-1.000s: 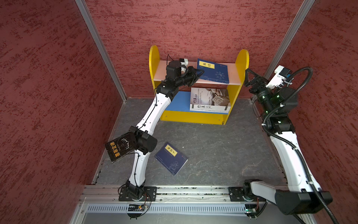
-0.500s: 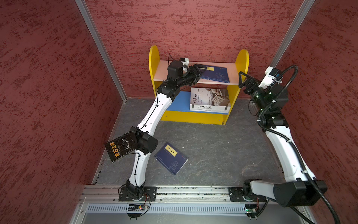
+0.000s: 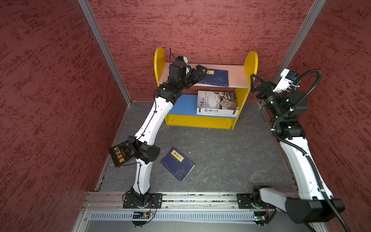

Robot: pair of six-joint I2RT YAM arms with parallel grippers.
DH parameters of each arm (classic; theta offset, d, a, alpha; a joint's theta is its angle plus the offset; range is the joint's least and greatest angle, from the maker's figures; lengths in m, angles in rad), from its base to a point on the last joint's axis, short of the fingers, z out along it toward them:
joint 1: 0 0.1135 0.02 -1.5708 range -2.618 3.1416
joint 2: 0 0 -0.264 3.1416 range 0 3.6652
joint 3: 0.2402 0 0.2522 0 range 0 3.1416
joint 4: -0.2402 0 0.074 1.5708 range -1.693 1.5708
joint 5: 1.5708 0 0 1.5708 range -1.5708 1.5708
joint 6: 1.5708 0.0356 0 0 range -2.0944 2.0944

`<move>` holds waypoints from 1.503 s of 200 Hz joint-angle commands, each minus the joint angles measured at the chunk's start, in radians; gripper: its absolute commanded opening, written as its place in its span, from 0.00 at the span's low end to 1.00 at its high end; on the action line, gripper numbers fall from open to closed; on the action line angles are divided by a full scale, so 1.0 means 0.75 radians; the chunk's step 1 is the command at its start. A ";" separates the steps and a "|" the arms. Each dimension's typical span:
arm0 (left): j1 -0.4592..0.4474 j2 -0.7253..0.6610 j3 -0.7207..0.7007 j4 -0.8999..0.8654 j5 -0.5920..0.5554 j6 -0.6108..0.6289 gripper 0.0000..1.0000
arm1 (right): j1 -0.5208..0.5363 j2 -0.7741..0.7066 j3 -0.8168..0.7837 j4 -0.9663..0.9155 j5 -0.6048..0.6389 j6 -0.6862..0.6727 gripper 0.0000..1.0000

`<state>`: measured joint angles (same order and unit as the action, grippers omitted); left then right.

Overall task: Stacking books/files
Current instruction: Place the book at the bookshelf.

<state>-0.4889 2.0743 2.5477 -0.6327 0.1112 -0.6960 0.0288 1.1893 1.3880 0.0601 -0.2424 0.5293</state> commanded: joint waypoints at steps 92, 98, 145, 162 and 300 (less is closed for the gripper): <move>-0.027 -0.008 -0.026 -0.108 -0.106 0.169 0.99 | 0.010 0.010 0.002 0.017 -0.181 0.088 0.93; -0.027 -0.025 -0.053 -0.104 -0.127 0.177 1.00 | 0.014 0.014 0.004 0.020 -0.186 0.092 0.93; -0.027 -0.253 -0.422 0.145 -0.072 0.248 1.00 | 0.089 0.046 0.035 0.022 -0.249 0.114 0.91; -0.031 -0.312 -0.500 0.184 -0.014 0.315 1.00 | 0.124 0.064 0.050 -0.009 -0.292 0.104 0.89; -0.146 -0.415 -0.740 0.339 -0.276 1.054 0.84 | 0.409 0.287 0.195 -0.196 0.237 -0.685 0.59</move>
<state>-0.5587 1.7485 1.9762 -0.4389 0.0315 -0.0387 0.3172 1.3853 1.5101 -0.0654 -0.1940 0.1688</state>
